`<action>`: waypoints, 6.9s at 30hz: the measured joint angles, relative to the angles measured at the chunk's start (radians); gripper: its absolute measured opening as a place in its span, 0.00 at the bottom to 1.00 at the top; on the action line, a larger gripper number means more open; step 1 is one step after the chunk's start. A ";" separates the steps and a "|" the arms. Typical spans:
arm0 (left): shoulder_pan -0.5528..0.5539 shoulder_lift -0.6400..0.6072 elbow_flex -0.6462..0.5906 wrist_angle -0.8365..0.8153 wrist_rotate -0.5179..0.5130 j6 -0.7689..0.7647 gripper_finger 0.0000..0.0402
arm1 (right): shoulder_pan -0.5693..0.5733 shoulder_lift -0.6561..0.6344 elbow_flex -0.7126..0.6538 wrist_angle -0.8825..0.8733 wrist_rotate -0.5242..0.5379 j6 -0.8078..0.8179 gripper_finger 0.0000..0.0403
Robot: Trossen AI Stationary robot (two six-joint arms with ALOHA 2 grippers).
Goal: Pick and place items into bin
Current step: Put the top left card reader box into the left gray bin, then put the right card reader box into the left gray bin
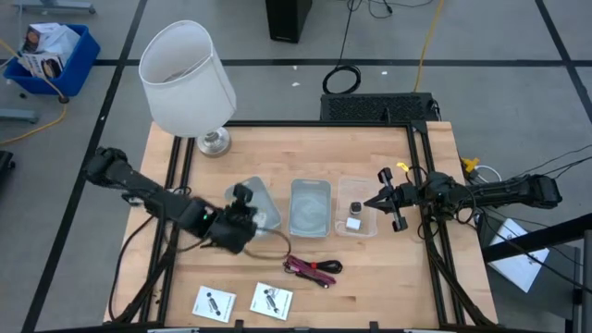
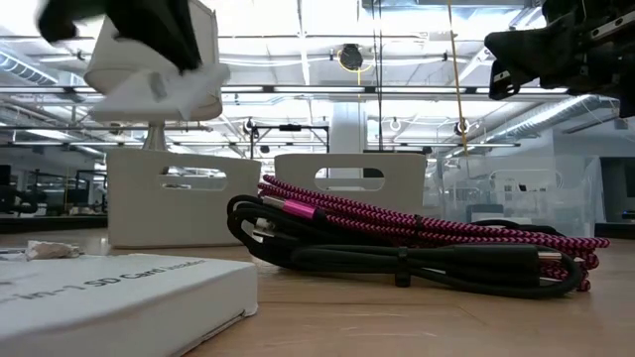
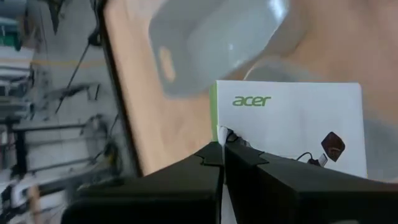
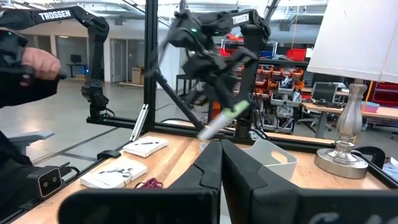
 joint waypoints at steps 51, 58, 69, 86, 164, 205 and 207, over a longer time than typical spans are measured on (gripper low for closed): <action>0.322 0.110 -0.165 0.316 0.368 0.558 0.19 | -0.002 0.003 0.001 -0.056 0.032 -0.029 0.00; 0.306 -0.039 -0.163 0.261 0.279 0.222 0.13 | -0.002 0.003 0.001 -0.060 0.031 -0.022 0.00; 0.102 -0.361 -0.294 -0.126 0.253 -0.543 0.01 | -0.002 0.002 0.001 -0.063 0.030 -0.027 0.00; 0.028 -0.332 -0.498 -0.033 0.276 -0.920 0.01 | -0.002 0.003 0.001 -0.045 0.031 -0.023 0.00; -0.128 0.481 0.125 0.417 0.664 -0.679 0.58 | -0.002 0.003 0.001 -0.021 0.026 -0.010 0.00; -0.103 0.598 0.128 0.531 0.705 -0.643 0.61 | -0.002 0.003 0.000 -0.018 0.026 -0.014 0.00; -0.103 0.606 0.130 0.531 0.707 -0.646 0.61 | -0.002 0.003 0.000 -0.019 0.026 -0.018 0.00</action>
